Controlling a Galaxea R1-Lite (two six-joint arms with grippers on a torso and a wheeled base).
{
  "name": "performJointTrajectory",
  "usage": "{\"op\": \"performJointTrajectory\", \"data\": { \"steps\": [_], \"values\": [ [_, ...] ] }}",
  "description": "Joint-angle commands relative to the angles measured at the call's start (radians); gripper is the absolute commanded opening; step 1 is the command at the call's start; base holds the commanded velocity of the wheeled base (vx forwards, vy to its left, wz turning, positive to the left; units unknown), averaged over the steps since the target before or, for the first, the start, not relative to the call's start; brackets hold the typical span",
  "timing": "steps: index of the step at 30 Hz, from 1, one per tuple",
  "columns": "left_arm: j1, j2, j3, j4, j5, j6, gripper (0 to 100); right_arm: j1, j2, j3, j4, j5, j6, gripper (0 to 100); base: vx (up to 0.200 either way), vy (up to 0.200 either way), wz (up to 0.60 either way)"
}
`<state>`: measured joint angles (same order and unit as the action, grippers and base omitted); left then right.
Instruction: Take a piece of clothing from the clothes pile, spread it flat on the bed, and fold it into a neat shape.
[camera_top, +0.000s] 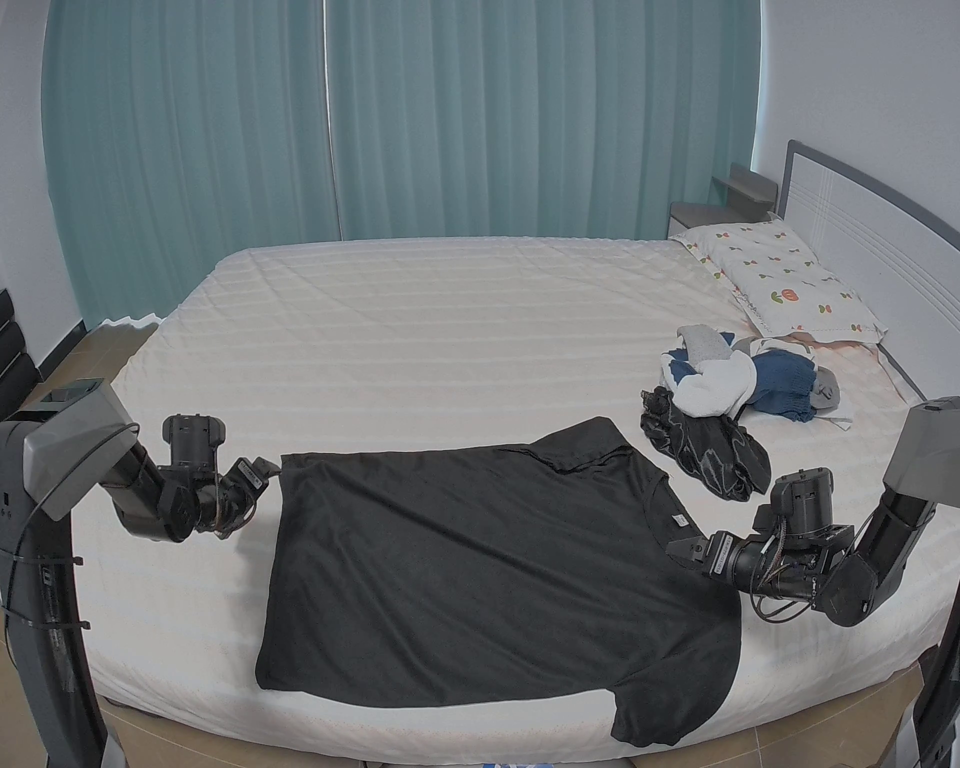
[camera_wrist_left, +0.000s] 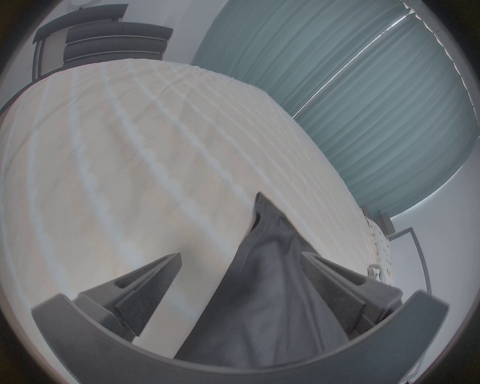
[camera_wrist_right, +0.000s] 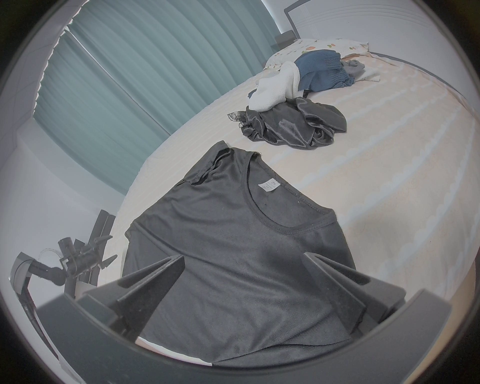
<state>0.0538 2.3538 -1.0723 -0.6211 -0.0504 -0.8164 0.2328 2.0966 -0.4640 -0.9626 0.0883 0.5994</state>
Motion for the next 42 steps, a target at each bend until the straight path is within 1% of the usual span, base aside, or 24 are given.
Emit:
{"op": "performJointTrajectory", "data": {
  "steps": [1, 4, 7, 8, 11, 13, 14, 16, 18, 20, 21, 22, 23, 25, 30, 32, 34, 36, 37, 41, 42],
  "values": [
    [-0.029, -0.266, 0.443, -0.164, -0.101, -0.003, 100, 0.016, -0.003, 0.044, -0.005, 0.001, 0.019, 100, 0.0, 0.0, 0.0],
    [-0.061, -0.304, 0.566, -0.197, -0.105, -0.046, 100, 0.016, -0.023, 0.079, -0.018, 0.002, 0.022, 100, -0.133, 0.0, 0.0],
    [-0.071, -0.312, 0.598, -0.206, -0.105, -0.069, 100, 0.016, -0.023, 0.091, -0.025, 0.001, 0.022, 100, -0.2, 0.0, 0.0],
    [-0.081, -0.317, 0.634, -0.218, -0.103, -0.072, 100, 0.016, -0.023, 0.104, -0.039, 0.001, 0.02, 100, -0.2, 0.0, 0.0],
    [-0.085, -0.307, 0.67, -0.249, -0.105, -0.07, 100, 0.023, -0.024, 0.123, -0.058, -0.001, 0.019, 100, 0.0, 0.0, 0.0],
    [-0.085, -0.307, 0.67, -0.249, -0.105, -0.07, 100, 0.023, -0.024, 0.123, -0.058, -0.001, 0.019, 100, 0.0, 0.0, 0.0],
    [-0.085, -0.298, 0.698, -0.276, -0.106, -0.066, 100, 0.03, -0.024, 0.139, -0.074, -0.004, 0.019, 100, 0.0, 0.0, 0.0],
    [-0.088, -0.292, 0.71, -0.29, -0.109, -0.06, 100, 0.03, -0.023, 0.143, -0.079, -0.007, 0.017, 100, 0.0, 0.0, 0.0],
    [-0.103, -0.274, 0.743, -0.312, -0.131, -0.026, 100, 0.03, -0.02, 0.143, -0.082, -0.007, 0.017, 100, 0.0, 0.0, 0.0],
    [-0.112, -0.261, 0.766, -0.322, -0.132, 0.005, 100, 0.031, -0.02, 0.143, -0.082, -0.007, 0.017, 100, 0.0, 0.0, 0.0],
    [-0.123, -0.246, 0.789, -0.333, -0.131, 0.045, 100, 0.031, -0.018, 0.143, -0.082, -0.007, 0.017, 100, 0.0, 0.0, 0.0],
    [-0.126, -0.24, 0.795, -0.338, -0.126, 0.057, 100, 0.031, -0.018, 0.143, -0.082, -0.007, 0.017, 100, 0.0, 0.0, 0.0],
    [-0.137, -0.217, 0.813, -0.356, -0.117, 0.1, 100, 0.031, -0.017, 0.143, -0.082, -0.007, 0.017, 100, 0.0, 0.0, 0.0],
    [-0.141, -0.196, 0.827, -0.376, -0.114, 0.129, 100, 0.031, -0.015, 0.143, -0.082, -0.007, 0.019, 100, 0.0, 0.0, 0.0],
    [-0.158, -0.16, 0.828, -0.425, -0.109, 0.135, 100, 0.031, -0.018, 0.142, -0.085, -0.007, 0.017, 100, 0.0, 0.0, 0.0],
    [-0.169, -0.149, 0.828, -0.434, -0.091, 0.135, 100, 0.031, -0.023, 0.14, -0.085, -0.007, 0.017, 100, 0.0, 0.0, 0.0],
    [-0.198, -0.123, 0.825, -0.447, -0.043, 0.135, 100, 0.031, -0.023, 0.139, -0.085, -0.007, 0.017, 100, 0.0, 0.0, 0.0],
    [-0.203, -0.119, 0.824, -0.451, -0.034, 0.135, 100, 0.031, -0.023, 0.139, -0.085, -0.007, 0.017, 100, 0.0, 0.0, 0.0],
    [-0.223, -0.099, 0.821, -0.479, -0.002, 0.131, 100, 0.031, -0.021, 0.139, -0.085, -0.007, 0.017, 100, 0.0, 0.0, 0.0],
    [-0.233, -0.088, 0.832, -0.516, 0.001, 0.131, 100, 0.033, -0.021, 0.139, -0.085, -0.007, 0.017, 100, 0.0, 0.0, 0.0],
    [-0.235, -0.088, 0.833, -0.516, 0.003, 0.131, 0, 0.033, -0.021, 0.137, -0.085, -0.007, 0.017, 100, 0.0, 0.0, 0.0]
  ]
}}
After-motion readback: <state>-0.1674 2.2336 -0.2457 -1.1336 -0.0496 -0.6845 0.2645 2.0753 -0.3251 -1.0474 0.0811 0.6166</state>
